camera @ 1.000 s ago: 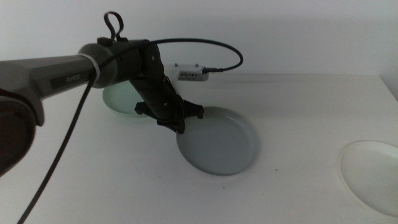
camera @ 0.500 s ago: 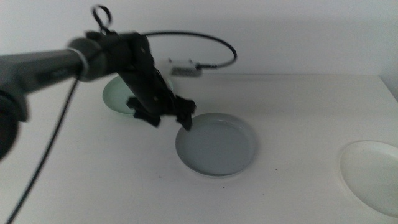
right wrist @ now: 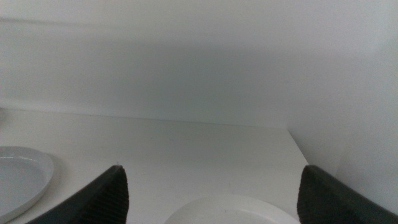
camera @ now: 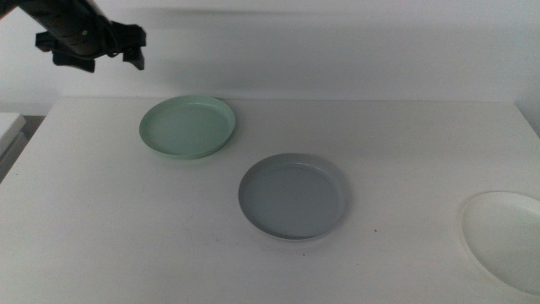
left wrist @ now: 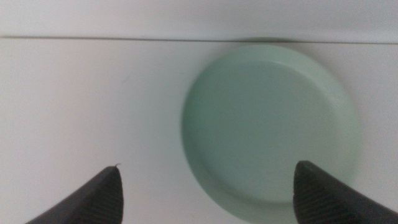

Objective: Stack the three bowls on top of each other.

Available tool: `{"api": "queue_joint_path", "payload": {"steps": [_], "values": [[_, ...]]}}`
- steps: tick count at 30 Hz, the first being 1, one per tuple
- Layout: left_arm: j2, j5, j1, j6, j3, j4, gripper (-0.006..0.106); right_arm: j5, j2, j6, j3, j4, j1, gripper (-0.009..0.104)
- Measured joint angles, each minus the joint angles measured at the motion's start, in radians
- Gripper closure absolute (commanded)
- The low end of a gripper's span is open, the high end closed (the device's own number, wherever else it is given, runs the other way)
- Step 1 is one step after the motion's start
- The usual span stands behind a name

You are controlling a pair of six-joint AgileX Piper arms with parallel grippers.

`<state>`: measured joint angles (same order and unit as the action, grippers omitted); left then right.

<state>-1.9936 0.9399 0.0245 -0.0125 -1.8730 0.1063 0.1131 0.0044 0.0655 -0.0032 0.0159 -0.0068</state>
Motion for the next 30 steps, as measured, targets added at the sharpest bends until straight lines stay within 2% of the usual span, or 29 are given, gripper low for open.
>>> {"api": "queue_joint_path", "payload": {"steps": [9, 17, 20, 23, 26, 29, 30], "values": [[-0.300, 0.045, -0.040, -0.054, -0.214, 0.093, 0.007, 0.000, 0.000, 0.000, 0.000, 0.000, 0.000, 0.002], [-0.413, -0.020, -0.040, -0.085, -0.221, 0.122, 0.007, 0.000, 0.000, 0.000, 0.000, 0.000, 0.000, 0.002], [-0.439, -0.030, -0.040, -0.088, -0.223, 0.131, 0.011, 0.000, 0.000, 0.000, 0.000, 0.000, 0.000, 0.002], [-0.456, -0.035, -0.040, -0.087, -0.223, 0.133, 0.026, 0.000, 0.000, 0.000, 0.000, 0.000, 0.000, 0.002], [-0.460, -0.042, -0.040, -0.090, -0.228, 0.135, 0.057, 0.000, 0.000, 0.000, 0.000, 0.000, 0.000, 0.002], [-0.467, -0.043, -0.040, -0.090, -0.227, 0.142, 0.100, 0.000, 0.000, 0.000, 0.000, 0.000, 0.000, 0.002], [-0.469, -0.043, -0.040, -0.090, -0.229, 0.146, 0.102, 0.000, 0.000, 0.000, 0.000, 0.000, 0.000, 0.002]]}}
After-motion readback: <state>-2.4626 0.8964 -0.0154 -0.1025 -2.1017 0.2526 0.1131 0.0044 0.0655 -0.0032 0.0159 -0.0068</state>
